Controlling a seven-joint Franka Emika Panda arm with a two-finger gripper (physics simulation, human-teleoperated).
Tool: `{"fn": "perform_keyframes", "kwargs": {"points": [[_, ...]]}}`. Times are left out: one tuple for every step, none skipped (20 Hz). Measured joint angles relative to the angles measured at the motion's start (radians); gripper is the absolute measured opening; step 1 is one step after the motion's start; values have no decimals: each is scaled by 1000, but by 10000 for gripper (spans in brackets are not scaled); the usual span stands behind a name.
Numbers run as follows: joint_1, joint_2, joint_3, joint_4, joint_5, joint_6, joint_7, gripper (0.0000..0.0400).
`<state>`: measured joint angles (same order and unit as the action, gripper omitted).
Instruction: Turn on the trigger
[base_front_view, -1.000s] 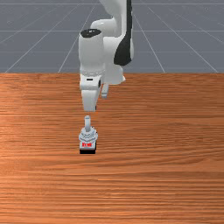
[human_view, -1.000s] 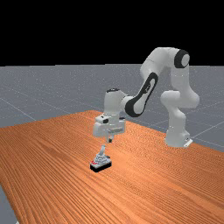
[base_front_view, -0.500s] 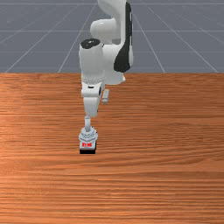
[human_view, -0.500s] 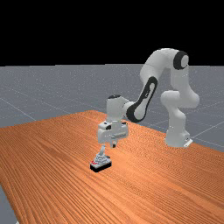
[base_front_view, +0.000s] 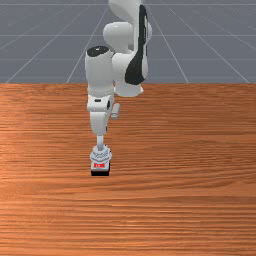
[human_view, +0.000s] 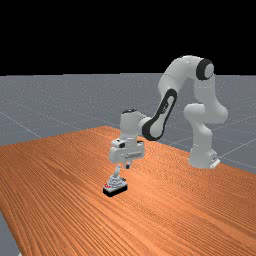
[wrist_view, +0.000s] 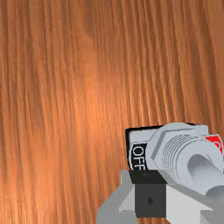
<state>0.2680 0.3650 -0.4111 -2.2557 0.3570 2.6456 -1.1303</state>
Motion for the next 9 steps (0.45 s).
{"fn": "perform_keyframes", "kwargs": {"points": [[-1,1,1,3,0,-1,-3,0],[-3,1,5,-1,11,16,-2,0],[-3,4,4,5,10,11,0,0],[-4,7,5,9,11,10,0,0],[-12,19,11,32,4,-12,-26,0],[-35,26,45,29,65,67,-46,0],[-48,42,55,59,78,67,-53,0],[-52,54,57,93,81,52,-48,0],[-61,69,68,132,93,47,-52,0]]}}
